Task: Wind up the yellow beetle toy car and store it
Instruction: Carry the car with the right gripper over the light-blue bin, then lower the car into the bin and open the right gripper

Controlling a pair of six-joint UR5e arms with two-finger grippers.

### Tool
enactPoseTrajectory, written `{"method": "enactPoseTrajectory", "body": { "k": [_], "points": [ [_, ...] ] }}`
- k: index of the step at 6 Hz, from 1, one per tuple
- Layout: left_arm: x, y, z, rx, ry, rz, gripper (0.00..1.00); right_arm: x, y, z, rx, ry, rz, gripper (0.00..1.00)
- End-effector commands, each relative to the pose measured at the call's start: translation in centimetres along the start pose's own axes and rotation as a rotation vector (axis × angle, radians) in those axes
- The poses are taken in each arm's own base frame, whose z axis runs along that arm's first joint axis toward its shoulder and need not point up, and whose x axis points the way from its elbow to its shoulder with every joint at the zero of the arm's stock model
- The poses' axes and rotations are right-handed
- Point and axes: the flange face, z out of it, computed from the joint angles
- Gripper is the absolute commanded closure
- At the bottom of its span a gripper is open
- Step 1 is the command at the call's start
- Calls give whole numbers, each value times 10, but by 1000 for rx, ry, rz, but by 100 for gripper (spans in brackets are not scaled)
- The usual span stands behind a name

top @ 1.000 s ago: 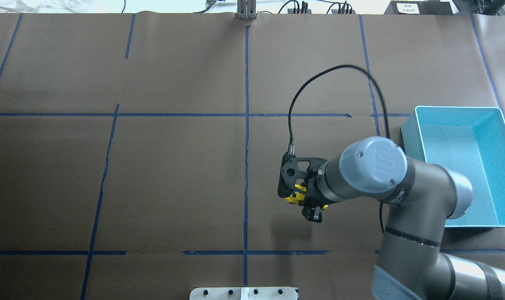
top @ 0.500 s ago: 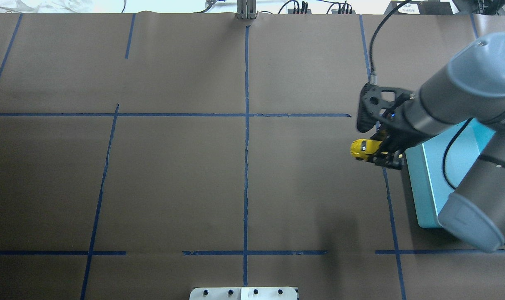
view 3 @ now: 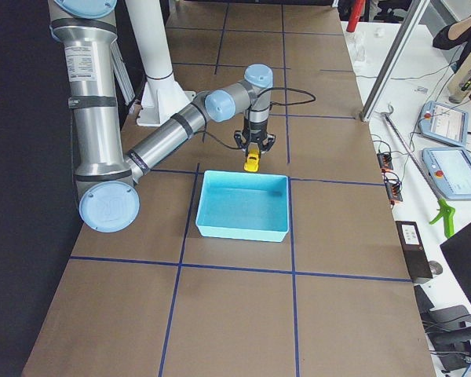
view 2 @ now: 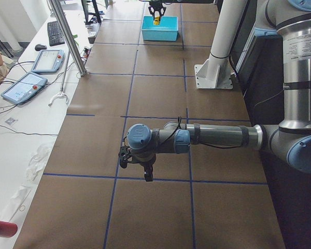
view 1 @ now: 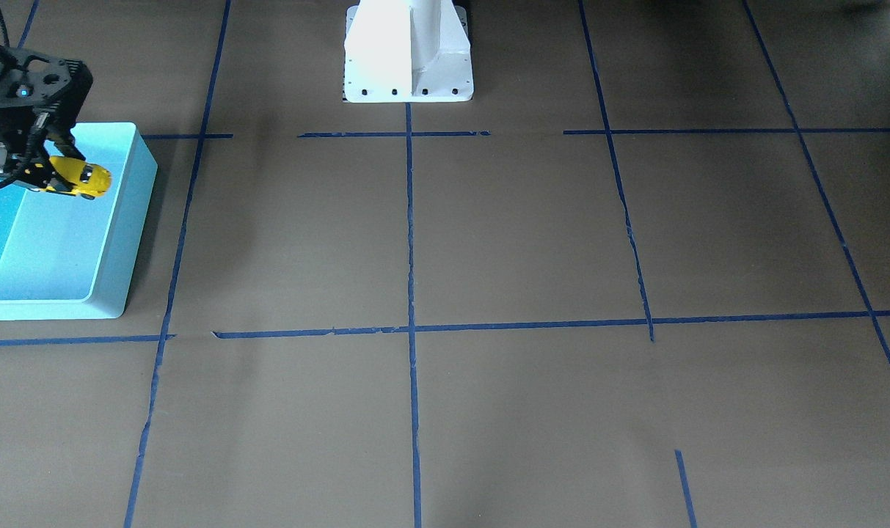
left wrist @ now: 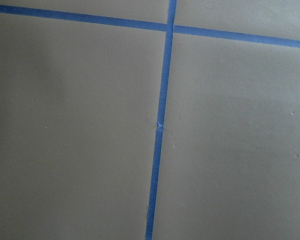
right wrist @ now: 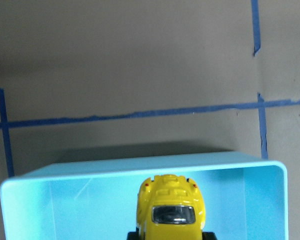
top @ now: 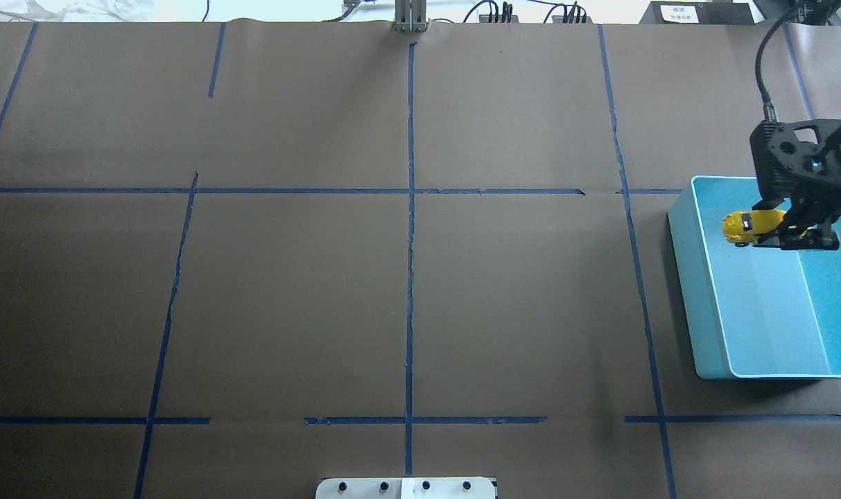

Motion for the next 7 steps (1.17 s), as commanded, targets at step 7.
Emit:
{"method": "enactPoseTrajectory", "body": {
  "k": [7],
  "points": [
    [15, -4, -14, 15, -2, 5, 0, 21, 57, 165, 70, -89, -33, 100]
  ]
}}
